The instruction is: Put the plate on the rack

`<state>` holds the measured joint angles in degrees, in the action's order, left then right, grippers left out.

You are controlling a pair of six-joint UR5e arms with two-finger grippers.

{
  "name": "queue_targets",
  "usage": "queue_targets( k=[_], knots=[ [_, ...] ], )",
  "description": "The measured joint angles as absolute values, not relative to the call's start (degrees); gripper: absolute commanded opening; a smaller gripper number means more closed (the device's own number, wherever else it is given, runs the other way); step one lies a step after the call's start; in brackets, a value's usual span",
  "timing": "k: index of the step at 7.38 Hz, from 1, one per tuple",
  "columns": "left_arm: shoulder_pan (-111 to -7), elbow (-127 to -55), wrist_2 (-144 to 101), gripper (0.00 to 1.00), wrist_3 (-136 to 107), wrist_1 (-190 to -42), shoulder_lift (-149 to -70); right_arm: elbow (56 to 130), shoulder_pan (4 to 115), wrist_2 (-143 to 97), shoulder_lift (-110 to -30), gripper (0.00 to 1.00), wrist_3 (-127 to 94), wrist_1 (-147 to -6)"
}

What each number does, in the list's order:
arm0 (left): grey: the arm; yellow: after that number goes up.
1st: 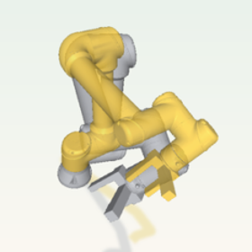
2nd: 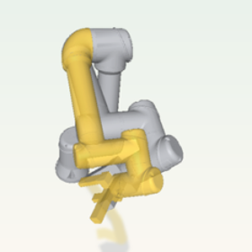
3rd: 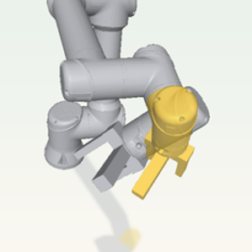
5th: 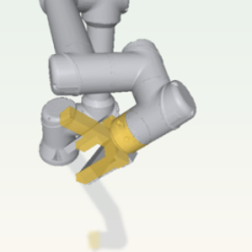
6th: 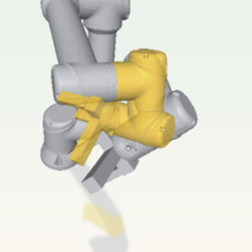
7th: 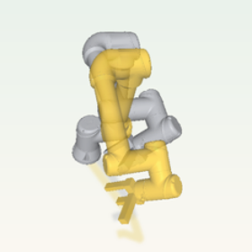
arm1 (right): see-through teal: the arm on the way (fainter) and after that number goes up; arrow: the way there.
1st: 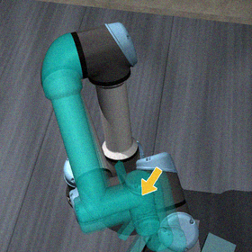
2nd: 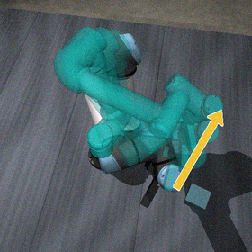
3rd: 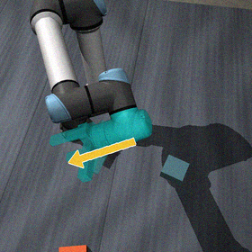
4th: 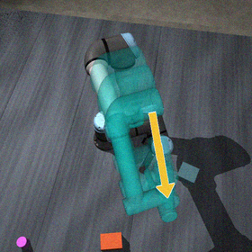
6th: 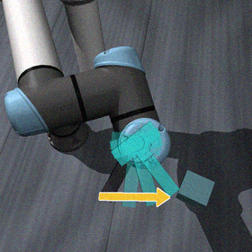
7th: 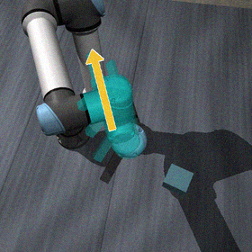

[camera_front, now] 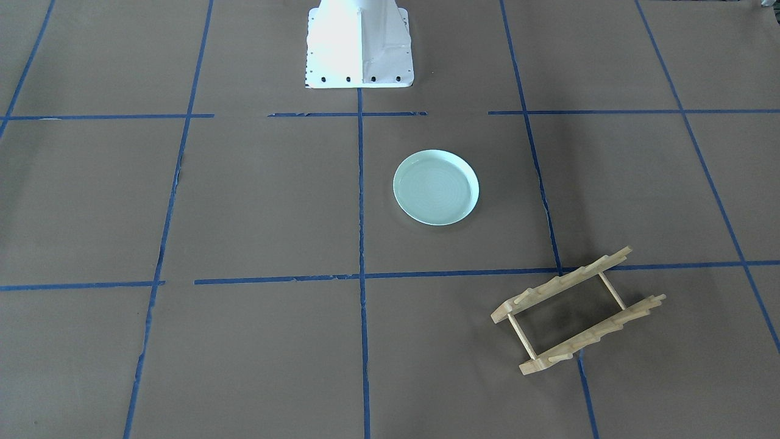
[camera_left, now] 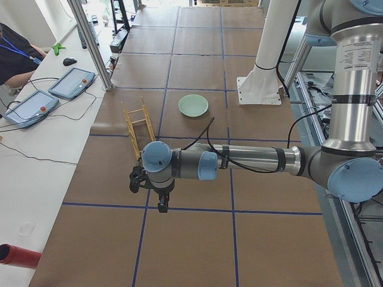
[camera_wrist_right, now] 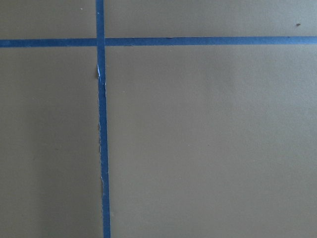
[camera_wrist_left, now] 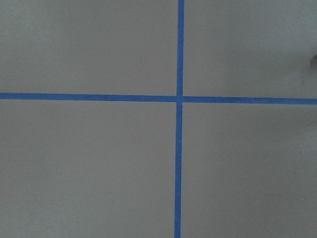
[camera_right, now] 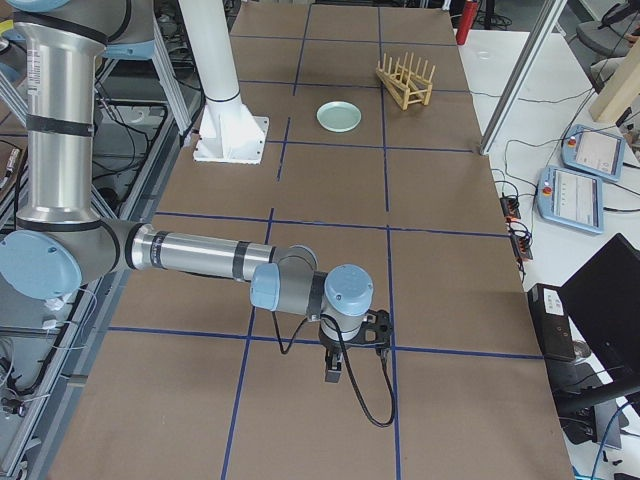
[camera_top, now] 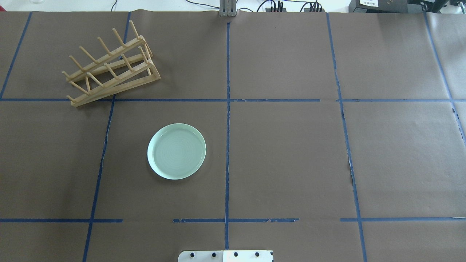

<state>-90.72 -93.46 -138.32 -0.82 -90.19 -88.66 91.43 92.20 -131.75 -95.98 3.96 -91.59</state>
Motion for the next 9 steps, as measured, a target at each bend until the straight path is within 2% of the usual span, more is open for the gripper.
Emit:
queue_targets(
  k=[5, 9],
  knots=[
    [-89.1, -95.5, -137.8, 1.0, -1.0, -90.2, -92.4, 91.4, 92.2, -131.7, -96.0, 1.0, 4.0, -91.6],
    [-81.7, -106.5, -136.5, 1.0, -8.5, -89.9, -96.2, 91.5, 92.2, -131.7, -96.0, 1.0, 4.0, -91.6]
  ],
)
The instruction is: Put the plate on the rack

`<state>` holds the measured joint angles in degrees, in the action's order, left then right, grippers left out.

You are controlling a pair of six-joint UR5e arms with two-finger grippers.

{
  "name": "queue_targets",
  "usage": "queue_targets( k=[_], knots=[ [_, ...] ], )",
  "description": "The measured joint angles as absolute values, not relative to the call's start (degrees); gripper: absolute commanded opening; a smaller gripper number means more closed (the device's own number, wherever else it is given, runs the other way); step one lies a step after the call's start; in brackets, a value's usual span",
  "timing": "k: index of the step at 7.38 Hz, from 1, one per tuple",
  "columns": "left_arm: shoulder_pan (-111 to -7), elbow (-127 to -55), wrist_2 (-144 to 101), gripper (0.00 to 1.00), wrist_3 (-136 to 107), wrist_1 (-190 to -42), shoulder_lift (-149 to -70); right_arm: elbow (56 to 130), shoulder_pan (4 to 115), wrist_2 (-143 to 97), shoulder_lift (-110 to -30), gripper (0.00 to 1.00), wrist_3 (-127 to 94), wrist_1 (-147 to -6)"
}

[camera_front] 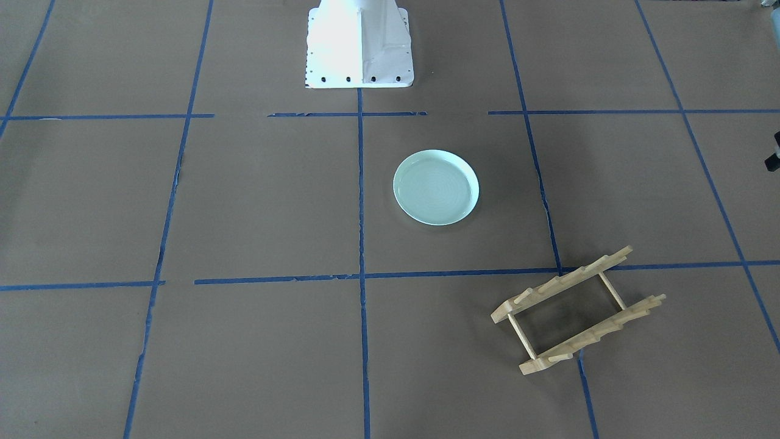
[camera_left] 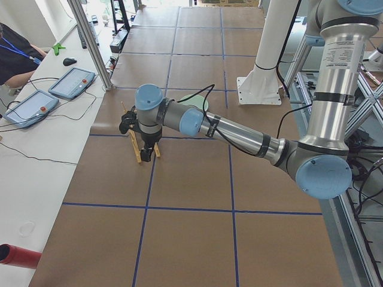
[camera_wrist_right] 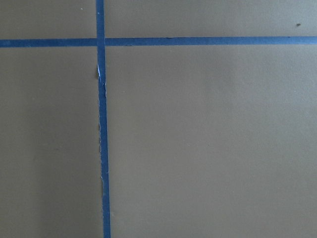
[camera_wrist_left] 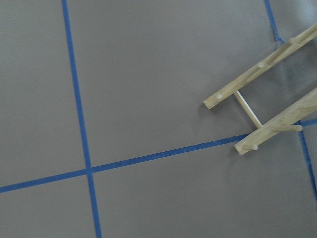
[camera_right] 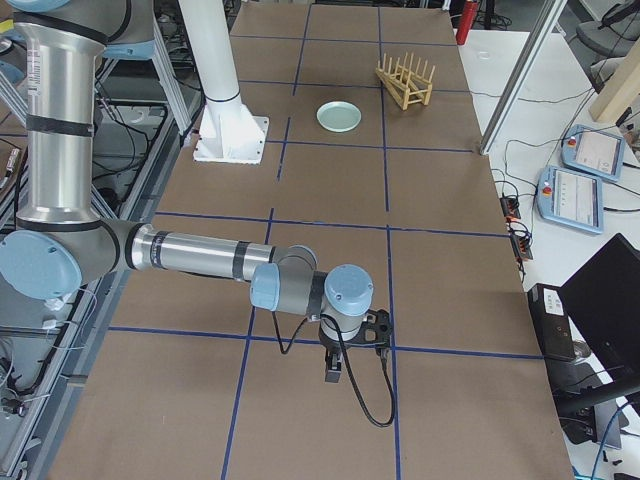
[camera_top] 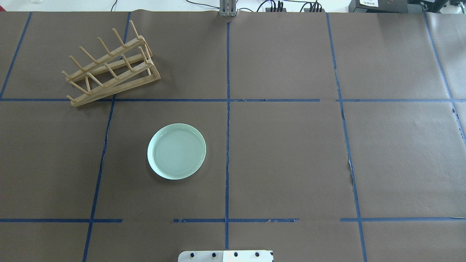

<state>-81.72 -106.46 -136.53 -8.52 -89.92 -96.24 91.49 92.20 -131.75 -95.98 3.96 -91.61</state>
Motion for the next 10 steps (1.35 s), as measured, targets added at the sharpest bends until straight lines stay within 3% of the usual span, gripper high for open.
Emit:
queue_targets(
  k=[4, 6, 10],
  knots=[
    [-67.6, -113.9, -132.3, 1.0, -31.7, -85.8, -105.0, 91.5, 92.2, -131.7, -96.0, 1.0, 4.0, -91.6],
    [-59.6, -113.7, -128.3, 1.0, -41.7, -75.9, -115.6, 91.5, 92.2, -131.7, -96.0, 1.0, 4.0, -91.6],
    [-44.2, -108.3, -119.1, 1.0, -64.4, -72.3, -127.9, 91.5, 92.2, -131.7, -96.0, 1.0, 4.0, -91.6]
  ],
)
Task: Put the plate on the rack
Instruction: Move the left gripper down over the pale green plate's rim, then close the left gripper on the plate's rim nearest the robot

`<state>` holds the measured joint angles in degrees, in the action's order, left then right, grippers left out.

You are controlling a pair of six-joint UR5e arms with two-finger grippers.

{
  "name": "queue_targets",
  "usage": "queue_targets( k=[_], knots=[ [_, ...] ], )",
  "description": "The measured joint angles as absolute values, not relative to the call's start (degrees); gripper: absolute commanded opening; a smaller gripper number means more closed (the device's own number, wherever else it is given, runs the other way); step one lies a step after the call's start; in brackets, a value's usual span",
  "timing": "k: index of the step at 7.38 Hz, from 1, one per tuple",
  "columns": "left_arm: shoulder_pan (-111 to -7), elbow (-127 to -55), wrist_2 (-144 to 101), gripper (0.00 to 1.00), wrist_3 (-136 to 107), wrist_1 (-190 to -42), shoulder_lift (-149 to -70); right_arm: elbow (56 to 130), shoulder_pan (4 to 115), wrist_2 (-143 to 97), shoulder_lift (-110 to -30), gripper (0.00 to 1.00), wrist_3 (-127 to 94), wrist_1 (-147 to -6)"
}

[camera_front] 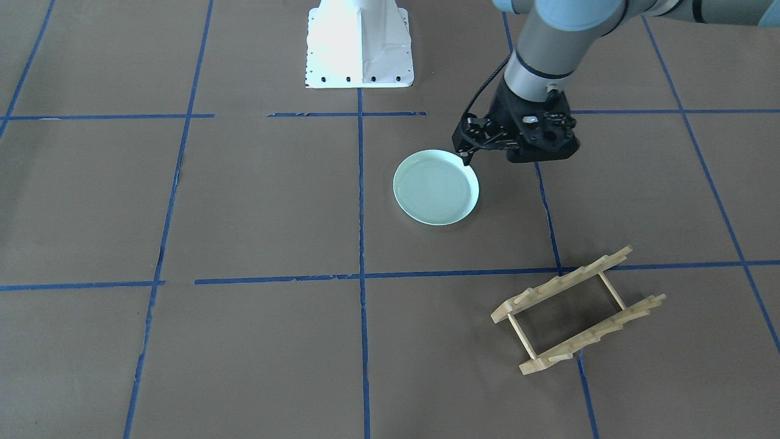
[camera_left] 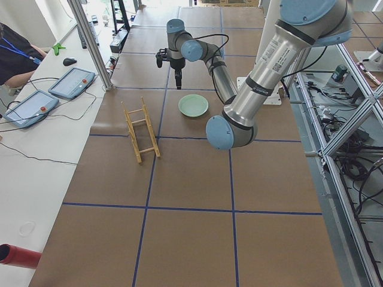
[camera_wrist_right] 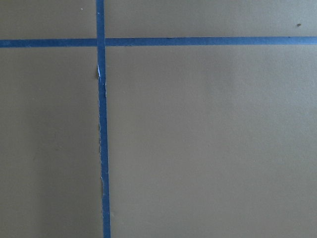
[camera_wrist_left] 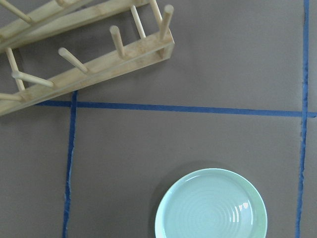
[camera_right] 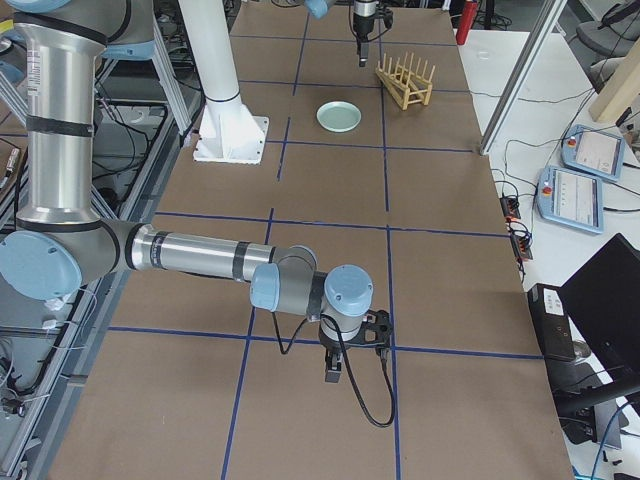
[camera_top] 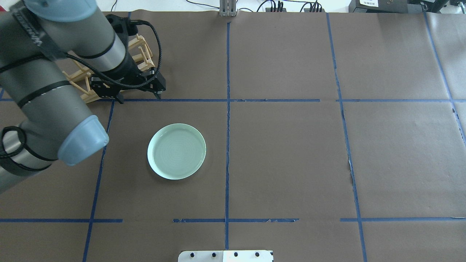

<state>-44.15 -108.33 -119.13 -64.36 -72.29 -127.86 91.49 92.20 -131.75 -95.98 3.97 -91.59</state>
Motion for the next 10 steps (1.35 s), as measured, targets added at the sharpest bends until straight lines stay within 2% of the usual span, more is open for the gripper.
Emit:
queue_targets(
  k=[3, 6, 10],
  knots=[
    [-34.3, -103.0, -109.6, 1.0, -74.8, -72.9, -131.6, 91.5, 92.2, -131.7, -96.0, 1.0, 4.0, -91.6],
    [-29.8, -93.3, -105.7, 0.98, -79.6, -80.3, -134.2, 91.5, 92.2, -131.7, -96.0, 1.0, 4.0, -91.6],
    [-26.0, -89.5, -103.4, 0.79, -81.6, -86.5, -133.7, 91.5, 92.2, -131.7, -96.0, 1.0, 4.0, -91.6]
  ],
)
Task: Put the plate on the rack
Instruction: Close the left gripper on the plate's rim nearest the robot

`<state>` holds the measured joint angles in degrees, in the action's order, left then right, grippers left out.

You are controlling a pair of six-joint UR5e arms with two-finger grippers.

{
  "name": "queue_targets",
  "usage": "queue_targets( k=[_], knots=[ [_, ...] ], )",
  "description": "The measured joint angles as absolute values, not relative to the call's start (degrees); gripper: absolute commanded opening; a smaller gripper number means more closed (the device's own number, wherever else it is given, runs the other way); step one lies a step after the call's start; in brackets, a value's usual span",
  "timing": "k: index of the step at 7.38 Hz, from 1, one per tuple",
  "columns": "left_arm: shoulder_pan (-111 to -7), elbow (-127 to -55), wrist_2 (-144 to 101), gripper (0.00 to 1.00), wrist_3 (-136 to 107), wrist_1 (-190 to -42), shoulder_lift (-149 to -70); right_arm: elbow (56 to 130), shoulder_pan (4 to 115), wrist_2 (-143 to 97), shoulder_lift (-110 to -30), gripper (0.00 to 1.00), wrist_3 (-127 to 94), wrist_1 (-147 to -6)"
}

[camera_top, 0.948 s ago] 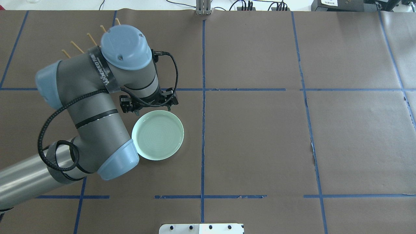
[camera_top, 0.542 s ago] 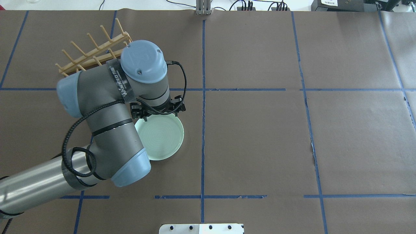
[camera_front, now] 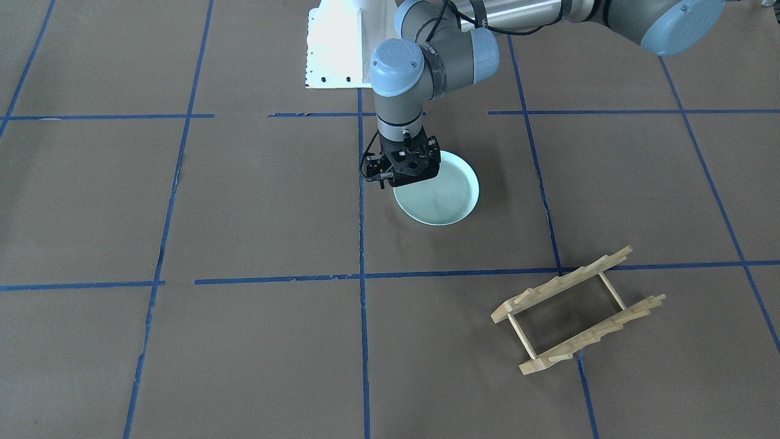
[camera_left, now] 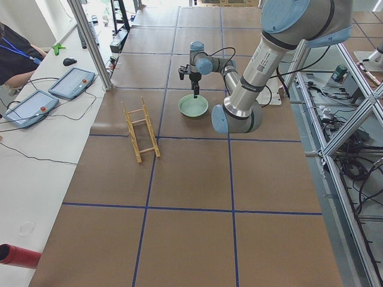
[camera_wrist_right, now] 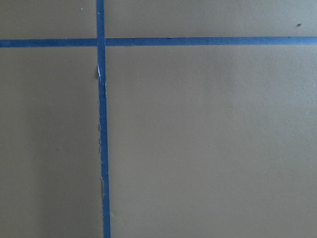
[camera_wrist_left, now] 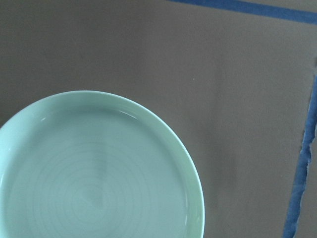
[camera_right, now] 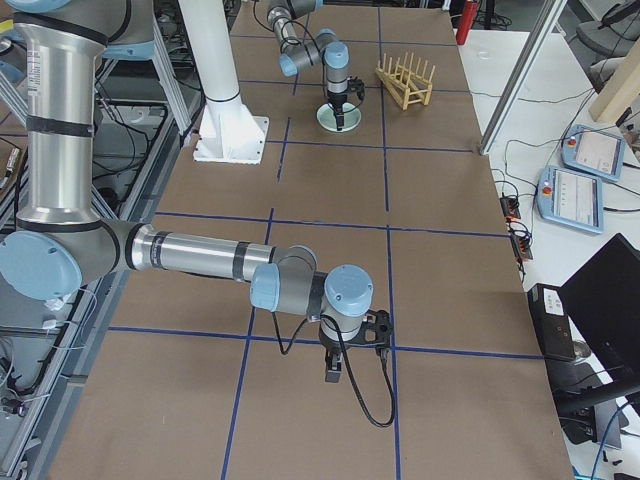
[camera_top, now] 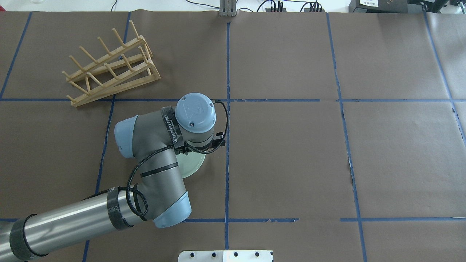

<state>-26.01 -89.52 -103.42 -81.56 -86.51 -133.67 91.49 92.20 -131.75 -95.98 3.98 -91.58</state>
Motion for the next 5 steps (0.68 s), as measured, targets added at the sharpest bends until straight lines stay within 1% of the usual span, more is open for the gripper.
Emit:
queue_targets(
  k=[2, 5],
  knots=[
    [-25.8, -89.1, -103.4, 0.71, -81.3, -88.2, -133.3, 91.5, 92.2, -131.7, -96.0, 1.0, 4.0, -91.6],
    [-25.8, -88.2, -103.3, 0.67, -80.9, -89.7, -133.2, 91.5, 92.2, -131.7, -96.0, 1.0, 4.0, -91.6]
  ],
)
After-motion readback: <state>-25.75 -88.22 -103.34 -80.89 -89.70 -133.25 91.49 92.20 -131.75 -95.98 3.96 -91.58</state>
